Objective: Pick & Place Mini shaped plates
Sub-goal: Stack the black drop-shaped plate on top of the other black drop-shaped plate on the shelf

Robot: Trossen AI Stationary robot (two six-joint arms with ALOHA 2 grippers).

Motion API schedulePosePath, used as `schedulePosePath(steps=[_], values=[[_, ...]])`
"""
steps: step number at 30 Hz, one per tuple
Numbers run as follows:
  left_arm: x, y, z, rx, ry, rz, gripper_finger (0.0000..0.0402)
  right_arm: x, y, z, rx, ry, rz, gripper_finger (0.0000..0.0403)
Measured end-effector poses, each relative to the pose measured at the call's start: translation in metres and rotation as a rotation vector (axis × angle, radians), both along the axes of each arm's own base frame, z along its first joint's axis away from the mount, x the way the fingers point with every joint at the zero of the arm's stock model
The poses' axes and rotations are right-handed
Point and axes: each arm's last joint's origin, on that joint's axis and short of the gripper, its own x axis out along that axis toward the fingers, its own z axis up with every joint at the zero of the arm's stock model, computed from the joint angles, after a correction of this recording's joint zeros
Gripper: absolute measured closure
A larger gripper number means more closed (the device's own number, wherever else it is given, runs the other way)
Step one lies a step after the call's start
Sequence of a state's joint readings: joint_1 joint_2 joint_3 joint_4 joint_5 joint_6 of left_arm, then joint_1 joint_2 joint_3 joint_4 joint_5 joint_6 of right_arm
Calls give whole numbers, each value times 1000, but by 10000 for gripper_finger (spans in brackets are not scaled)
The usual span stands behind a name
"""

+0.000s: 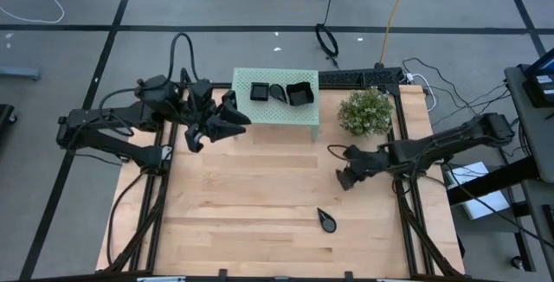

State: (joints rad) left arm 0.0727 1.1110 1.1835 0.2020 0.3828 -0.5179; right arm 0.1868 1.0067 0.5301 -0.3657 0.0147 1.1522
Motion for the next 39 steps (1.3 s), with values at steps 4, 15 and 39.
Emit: schedulePosePath(steps=[4, 15, 39], values=[[0, 0, 0, 0, 0, 0, 256, 6, 4, 25, -54, -275, 149, 402], [0, 0, 0, -11, 4, -2, 256, 31, -19, 72, -372, -769, 168, 402], [-1, -2, 0, 2, 5, -73, 256, 171, -138, 156, -561, -442, -15, 403]])
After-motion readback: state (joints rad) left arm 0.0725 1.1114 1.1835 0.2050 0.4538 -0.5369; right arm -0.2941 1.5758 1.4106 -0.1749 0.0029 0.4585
